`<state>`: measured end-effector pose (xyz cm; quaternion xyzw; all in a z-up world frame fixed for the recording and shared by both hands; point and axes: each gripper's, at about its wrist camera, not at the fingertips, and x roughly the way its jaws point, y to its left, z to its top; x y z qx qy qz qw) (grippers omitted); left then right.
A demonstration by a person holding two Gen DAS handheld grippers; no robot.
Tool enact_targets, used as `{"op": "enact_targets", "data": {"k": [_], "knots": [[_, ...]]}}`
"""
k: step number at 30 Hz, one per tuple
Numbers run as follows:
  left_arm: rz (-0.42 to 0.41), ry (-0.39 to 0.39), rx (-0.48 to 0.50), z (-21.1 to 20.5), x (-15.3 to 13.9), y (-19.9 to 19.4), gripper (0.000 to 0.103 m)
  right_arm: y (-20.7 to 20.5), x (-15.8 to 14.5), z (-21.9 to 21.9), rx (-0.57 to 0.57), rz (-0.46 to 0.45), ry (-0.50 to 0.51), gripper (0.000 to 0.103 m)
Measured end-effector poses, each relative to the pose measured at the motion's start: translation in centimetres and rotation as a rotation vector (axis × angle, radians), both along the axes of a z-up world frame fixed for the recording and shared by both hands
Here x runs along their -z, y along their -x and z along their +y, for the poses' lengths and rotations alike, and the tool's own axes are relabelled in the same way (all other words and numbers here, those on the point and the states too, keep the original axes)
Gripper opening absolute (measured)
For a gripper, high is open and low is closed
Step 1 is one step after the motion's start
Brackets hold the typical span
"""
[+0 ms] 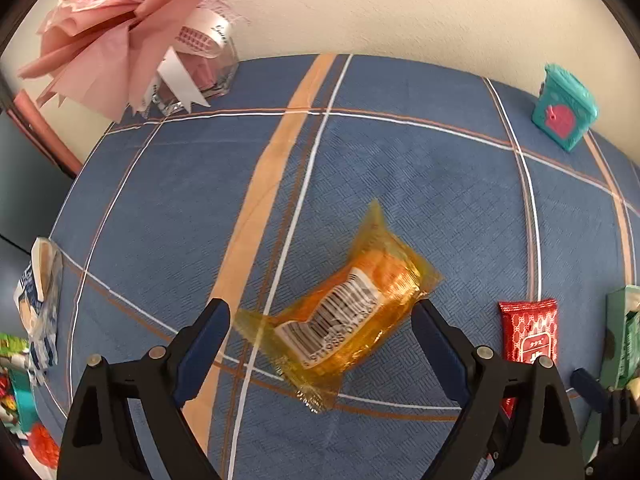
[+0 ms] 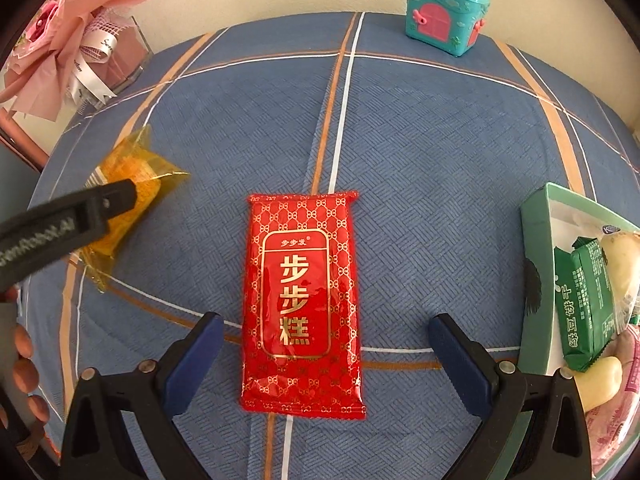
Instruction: Organize snacks
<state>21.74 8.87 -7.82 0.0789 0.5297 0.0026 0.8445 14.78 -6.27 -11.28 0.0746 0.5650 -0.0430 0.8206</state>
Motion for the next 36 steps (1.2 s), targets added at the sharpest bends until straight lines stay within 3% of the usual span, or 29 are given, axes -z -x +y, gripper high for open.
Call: {"op": "enact_targets", "data": {"k": [7, 11, 18, 20, 25, 36], "knots": [[-0.013, -0.077, 0.024, -1.1, 0.7, 0.0, 0.090, -0.5, 0.5, 1.8, -0.014, -0.003, 0.066, 0.101], [-0.007, -0.087, 0.023, -1.1, 0.7, 0.0, 0.078, 0.0, 0.0, 1.9, -0.003, -0.026, 0.070, 0.083], [0.016, -0.044, 0.031, -1.1, 0.9, 0.2, 0.057, 0.3, -0.3, 2.0, -0.002, -0.044, 0.072, 0.069], [0.023, -0.045, 0.033, -1.4, 0.9, 0.2, 0.053, 0.8, -0.5, 2.0, 0.000, -0.051, 0.075, 0.061], [0.043, -0.039, 0.000, -1.7, 0.8, 0.5, 0.051, 1.9, -0.9, 1.1, 0.013, -0.050, 0.053, 0.052], [0.082, 0.029, -0.040, -1.6, -0.3, 3.5, 0.046, 3.8, -1.7, -1.0, 0.035, -0.021, -0.022, 0.049]]}}
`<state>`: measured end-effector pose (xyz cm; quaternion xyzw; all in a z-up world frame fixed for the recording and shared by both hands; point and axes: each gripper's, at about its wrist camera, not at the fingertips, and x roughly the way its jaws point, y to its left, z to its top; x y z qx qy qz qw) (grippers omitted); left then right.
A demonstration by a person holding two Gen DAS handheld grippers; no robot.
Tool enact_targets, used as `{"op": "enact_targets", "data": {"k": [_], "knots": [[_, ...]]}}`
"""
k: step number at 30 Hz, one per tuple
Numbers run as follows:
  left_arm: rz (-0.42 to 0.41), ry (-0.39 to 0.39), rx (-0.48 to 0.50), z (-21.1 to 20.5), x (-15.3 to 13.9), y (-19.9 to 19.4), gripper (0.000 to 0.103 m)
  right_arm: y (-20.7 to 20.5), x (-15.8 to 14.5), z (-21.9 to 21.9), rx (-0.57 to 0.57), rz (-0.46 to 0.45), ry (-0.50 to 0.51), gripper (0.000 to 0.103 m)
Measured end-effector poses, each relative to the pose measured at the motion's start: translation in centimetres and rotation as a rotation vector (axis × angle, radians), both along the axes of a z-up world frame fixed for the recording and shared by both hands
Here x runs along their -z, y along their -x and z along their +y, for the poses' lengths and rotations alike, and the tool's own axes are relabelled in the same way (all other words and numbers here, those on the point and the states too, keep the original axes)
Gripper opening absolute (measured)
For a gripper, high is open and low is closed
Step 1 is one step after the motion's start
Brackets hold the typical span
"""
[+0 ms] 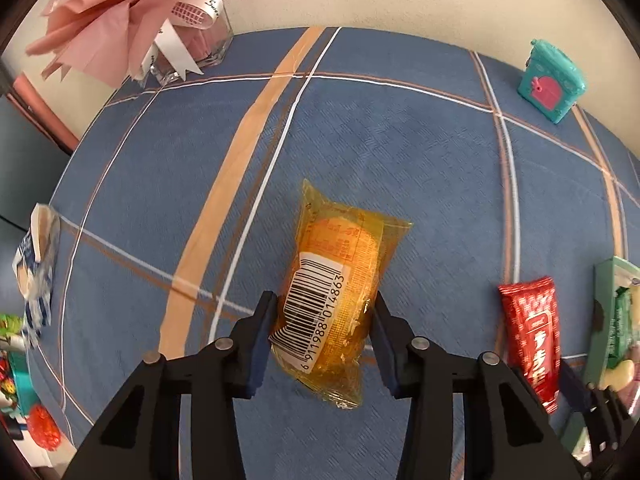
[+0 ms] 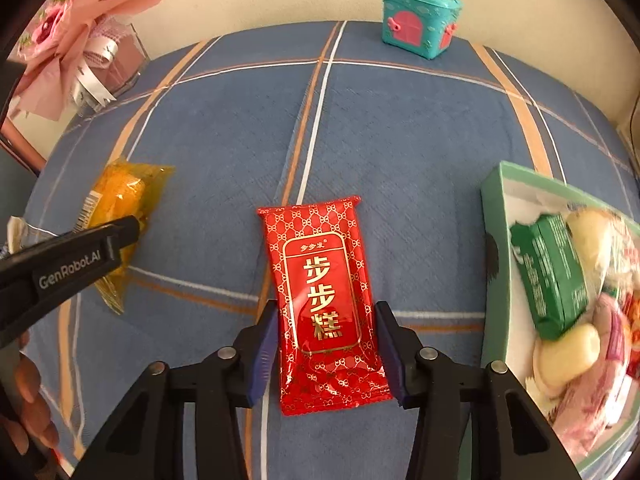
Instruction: Organize snacks
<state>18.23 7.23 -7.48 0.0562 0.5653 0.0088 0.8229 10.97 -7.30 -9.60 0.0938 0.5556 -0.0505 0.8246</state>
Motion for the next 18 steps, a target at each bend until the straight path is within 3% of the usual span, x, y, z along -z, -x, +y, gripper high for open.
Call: {"op": "enact_targets", "data": {"k": [18], "knots": [[-0.131, 0.073, 0.023, -3.9, -6.4, 6.2, 0.046, 6.2, -6.1, -3.7, 0.029, -0.105, 0.003, 0.049]]}}
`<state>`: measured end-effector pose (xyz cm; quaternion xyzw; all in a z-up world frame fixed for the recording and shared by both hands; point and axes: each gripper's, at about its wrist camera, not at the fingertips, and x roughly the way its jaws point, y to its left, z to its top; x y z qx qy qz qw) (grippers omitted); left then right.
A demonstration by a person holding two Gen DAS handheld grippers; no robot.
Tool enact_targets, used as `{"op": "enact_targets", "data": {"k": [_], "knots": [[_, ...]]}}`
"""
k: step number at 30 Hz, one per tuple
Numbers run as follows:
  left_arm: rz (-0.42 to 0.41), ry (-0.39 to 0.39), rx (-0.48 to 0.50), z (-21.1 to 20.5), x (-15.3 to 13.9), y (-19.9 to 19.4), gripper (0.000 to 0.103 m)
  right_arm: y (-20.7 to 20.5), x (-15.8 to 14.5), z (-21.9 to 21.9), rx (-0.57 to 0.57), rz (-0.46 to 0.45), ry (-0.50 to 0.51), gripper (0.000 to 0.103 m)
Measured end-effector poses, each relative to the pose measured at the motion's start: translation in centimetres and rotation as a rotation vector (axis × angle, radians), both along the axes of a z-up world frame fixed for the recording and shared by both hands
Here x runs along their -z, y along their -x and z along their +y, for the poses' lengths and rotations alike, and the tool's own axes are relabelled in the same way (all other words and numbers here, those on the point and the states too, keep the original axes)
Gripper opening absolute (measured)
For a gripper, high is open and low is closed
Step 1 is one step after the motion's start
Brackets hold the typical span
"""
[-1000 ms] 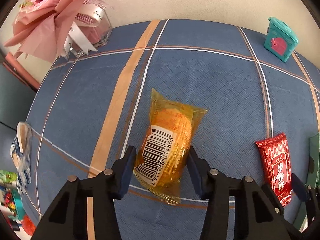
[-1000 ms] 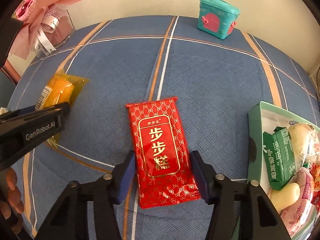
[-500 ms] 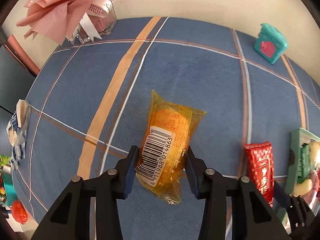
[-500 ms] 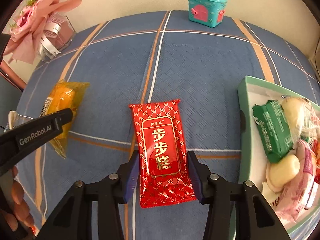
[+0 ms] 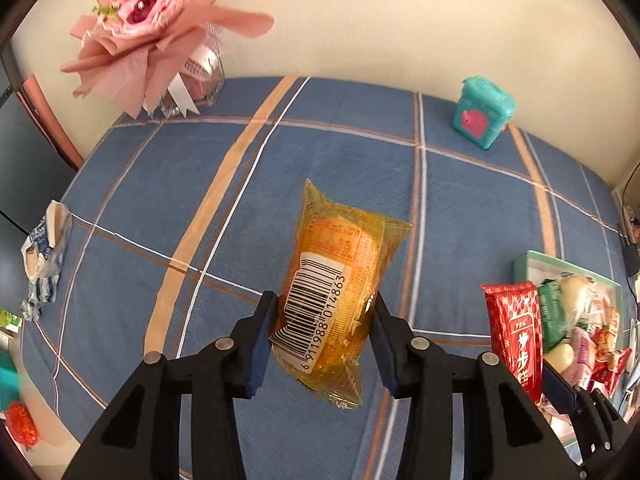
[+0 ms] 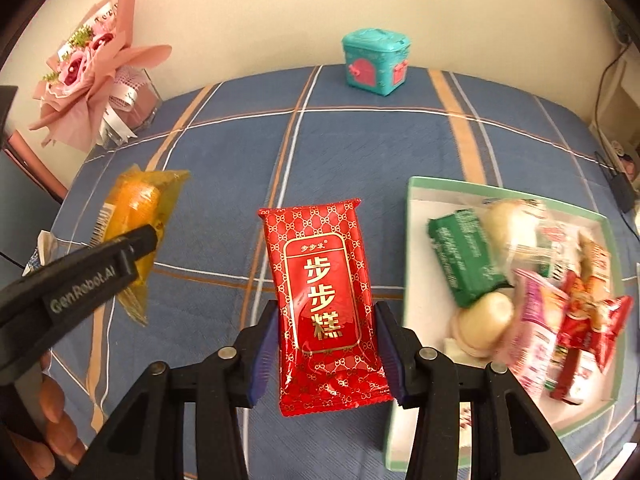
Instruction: Organize snacks
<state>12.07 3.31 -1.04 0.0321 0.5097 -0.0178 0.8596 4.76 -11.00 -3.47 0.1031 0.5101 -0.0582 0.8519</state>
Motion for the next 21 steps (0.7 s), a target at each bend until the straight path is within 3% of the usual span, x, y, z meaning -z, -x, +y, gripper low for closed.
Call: {"op": "enact_targets", "data": {"k": [14, 21], "knots": [[-0.080, 0.038, 0.067, -5.0, -2.6, 3.8, 0.046, 4.3, -2.9, -6.0, 0.086, -0.066, -0.017, 0.049], [-0.067, 0.039, 0.145, -9.3, -2.0, 4.9, 0.046, 5.8, -3.7, -11.1, 0.188, -0.086, -0.033, 0.049]]}}
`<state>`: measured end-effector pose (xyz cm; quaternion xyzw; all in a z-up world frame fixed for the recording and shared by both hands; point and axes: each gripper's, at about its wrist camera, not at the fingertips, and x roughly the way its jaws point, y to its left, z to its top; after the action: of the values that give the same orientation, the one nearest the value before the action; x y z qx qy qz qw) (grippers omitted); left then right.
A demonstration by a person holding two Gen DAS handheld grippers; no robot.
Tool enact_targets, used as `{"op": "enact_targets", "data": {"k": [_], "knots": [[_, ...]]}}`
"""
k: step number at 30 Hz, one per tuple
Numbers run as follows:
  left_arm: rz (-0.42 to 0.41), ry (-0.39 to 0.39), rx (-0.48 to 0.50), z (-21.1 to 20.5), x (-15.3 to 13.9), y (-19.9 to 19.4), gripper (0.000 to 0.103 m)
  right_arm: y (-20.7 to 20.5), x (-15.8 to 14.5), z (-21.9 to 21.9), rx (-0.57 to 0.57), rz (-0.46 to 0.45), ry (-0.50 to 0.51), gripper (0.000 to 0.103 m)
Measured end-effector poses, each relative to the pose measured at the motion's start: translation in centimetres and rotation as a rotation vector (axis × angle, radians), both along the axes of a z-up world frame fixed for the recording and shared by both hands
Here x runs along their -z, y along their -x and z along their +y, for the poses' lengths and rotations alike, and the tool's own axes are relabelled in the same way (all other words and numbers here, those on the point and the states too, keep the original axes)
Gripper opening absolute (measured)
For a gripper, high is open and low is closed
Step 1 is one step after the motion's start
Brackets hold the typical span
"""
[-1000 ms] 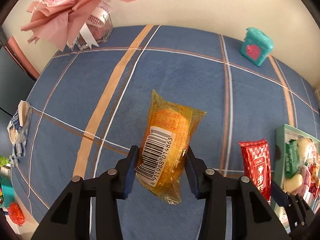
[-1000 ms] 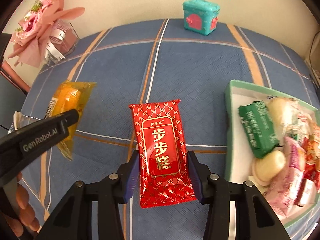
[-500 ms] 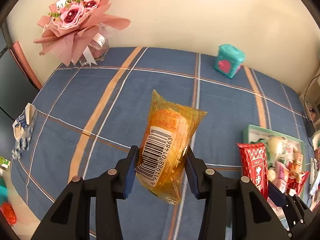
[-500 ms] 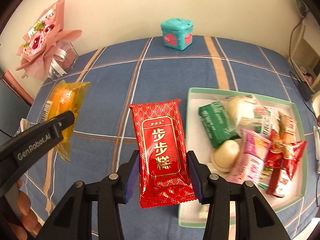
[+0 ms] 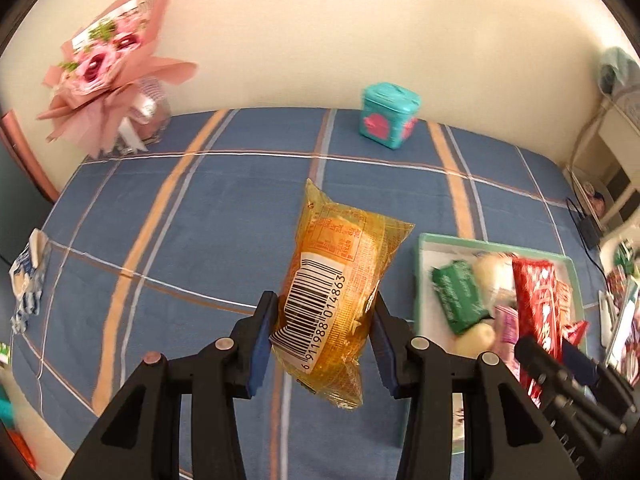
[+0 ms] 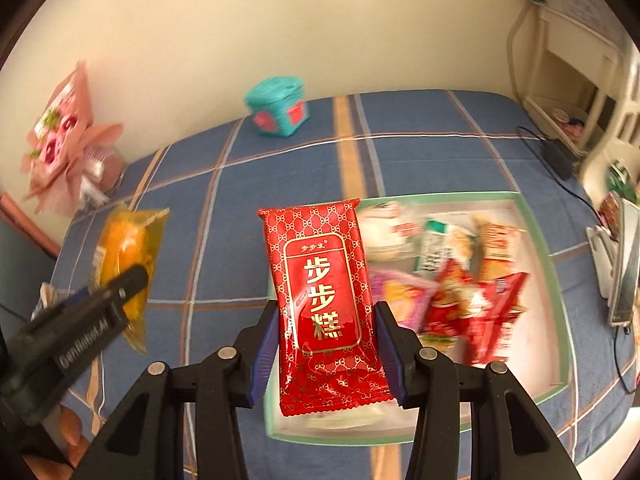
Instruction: Organize snacks
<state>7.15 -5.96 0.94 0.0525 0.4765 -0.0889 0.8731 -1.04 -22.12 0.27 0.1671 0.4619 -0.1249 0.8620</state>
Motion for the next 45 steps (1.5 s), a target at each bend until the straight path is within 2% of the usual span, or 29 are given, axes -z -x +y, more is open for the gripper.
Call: {"op": "enact_targets", "data": {"k": [10, 15, 26, 40, 45], "knots": [[0.034, -0.028, 0.143, -7.1, 1.5, 1.8, 0.046, 2.5, -0.7, -7.2, 0.142, -0.023, -0.023, 0.049], [0.038, -0.041, 0.186, -9.3, 2.1, 2.7, 0.046, 3.9, -0.4, -10.5, 0.212, -0.018, -0.039, 0.049], [0.074, -0.044, 0.193, -10.2, 3.8, 2.2, 0.046, 4.6, 2.0, -13.8, 0.291, 0.032, -0.090, 0.049], [0.146, -0.020, 0.177, -10.0, 6.8, 0.9, 0.046, 3.5, 5.1, -14.4, 0.299, 0.095, -0.130, 0.049], [0.138, -0.029, 0.181, -10.2, 6.7, 0.9, 0.046, 3.2, 5.7, -14.5, 0.304, 0.105, -0.130, 0.049]]}}
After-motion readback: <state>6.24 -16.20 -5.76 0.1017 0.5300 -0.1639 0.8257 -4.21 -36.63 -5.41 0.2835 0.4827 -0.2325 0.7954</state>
